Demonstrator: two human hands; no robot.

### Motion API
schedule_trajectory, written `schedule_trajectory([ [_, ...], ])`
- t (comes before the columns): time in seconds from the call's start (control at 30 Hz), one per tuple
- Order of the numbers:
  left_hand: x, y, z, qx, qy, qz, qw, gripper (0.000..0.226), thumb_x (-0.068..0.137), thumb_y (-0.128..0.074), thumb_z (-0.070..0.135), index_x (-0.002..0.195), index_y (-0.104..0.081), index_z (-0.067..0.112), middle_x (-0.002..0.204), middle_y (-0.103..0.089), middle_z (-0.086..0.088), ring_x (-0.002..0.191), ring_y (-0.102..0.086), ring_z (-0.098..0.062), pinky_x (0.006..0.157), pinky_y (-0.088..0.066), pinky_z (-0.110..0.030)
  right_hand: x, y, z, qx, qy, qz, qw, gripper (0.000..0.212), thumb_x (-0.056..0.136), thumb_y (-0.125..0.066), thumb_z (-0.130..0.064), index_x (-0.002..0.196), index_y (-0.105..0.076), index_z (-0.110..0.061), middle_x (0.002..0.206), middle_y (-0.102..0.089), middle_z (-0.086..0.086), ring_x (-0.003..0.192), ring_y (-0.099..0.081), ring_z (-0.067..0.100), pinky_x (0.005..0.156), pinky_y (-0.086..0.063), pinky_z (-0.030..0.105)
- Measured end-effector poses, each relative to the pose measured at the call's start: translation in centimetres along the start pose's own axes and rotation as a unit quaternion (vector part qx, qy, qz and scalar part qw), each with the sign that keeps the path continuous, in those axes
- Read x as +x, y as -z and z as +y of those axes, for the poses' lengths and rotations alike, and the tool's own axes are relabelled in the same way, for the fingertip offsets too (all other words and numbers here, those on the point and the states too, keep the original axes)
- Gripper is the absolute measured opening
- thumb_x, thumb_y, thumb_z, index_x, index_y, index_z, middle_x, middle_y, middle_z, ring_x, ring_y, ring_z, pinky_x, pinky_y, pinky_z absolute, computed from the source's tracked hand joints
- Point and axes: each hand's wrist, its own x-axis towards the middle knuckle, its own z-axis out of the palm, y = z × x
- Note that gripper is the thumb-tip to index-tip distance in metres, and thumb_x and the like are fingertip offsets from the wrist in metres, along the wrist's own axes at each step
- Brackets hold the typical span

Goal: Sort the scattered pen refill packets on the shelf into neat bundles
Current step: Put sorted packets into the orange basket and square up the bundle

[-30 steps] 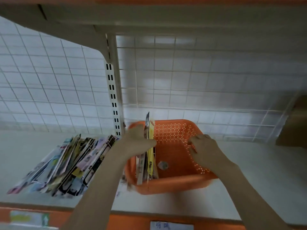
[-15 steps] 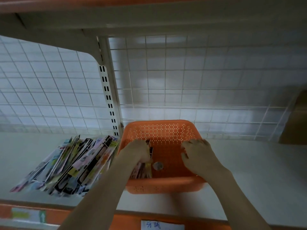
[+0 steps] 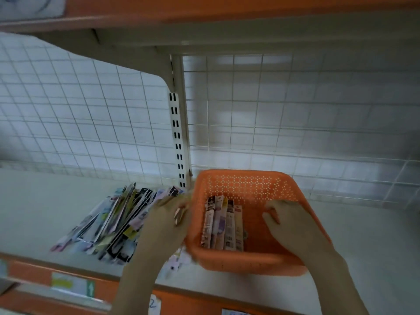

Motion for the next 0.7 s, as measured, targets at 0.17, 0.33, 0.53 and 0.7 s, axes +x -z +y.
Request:
schedule_trajectory([
  [0.17,-1.7,3.4,-7.2,0.038,0.111,0.018,0.993,0.010,0.086,-0.061,0.009,0.088,-0.071,0.009,0.078,-0.069,-0.002,0.059,-0.056,-0.008,0.056,-0.045,-0.016,0.5,-1.2,-5.5,0.031,0.011,-0.004,0.999,0.022,0.094,-0.049,-0.028,0.108,-0.062,-0.019,0.106,-0.064,-0.001,0.097,-0.057,0.016,0.085,-0.049,0.031],
  [0.33,-2.2,7.6,-13.9,0.065,0.236,0.062,0.968,0.025,0.090,-0.055,0.017,0.110,-0.066,0.007,0.108,-0.067,-0.013,0.094,-0.062,-0.029,0.079,-0.043,-0.029,1.9,-2.7,-14.1,0.081,0.058,0.009,0.995,0.018,0.094,-0.049,-0.024,0.105,-0.063,-0.017,0.099,-0.062,0.000,0.089,-0.061,0.018,0.079,-0.050,0.030],
  [0.53,-3.0,9.8,-20.2,0.048,0.247,0.057,0.966,0.024,0.089,-0.057,0.019,0.109,-0.066,0.008,0.101,-0.067,-0.012,0.089,-0.062,-0.029,0.075,-0.042,-0.028,3.5,-8.1,-22.3,0.071,0.074,-0.017,0.995,0.020,0.097,-0.042,-0.020,0.105,-0.059,-0.014,0.114,-0.061,0.002,0.081,-0.052,0.011,0.068,-0.041,0.019],
  [0.7,-2.6,10.5,-23.5,0.034,0.235,0.027,0.971,0.031,0.091,-0.055,0.029,0.114,-0.063,0.011,0.105,-0.066,-0.007,0.094,-0.060,-0.025,0.076,-0.040,-0.026,3.3,-12.8,-23.7,0.031,-0.112,-0.003,0.993,0.045,0.095,-0.040,-0.046,0.125,-0.049,-0.013,0.134,-0.041,0.010,0.123,-0.042,0.025,0.106,-0.037,0.038],
])
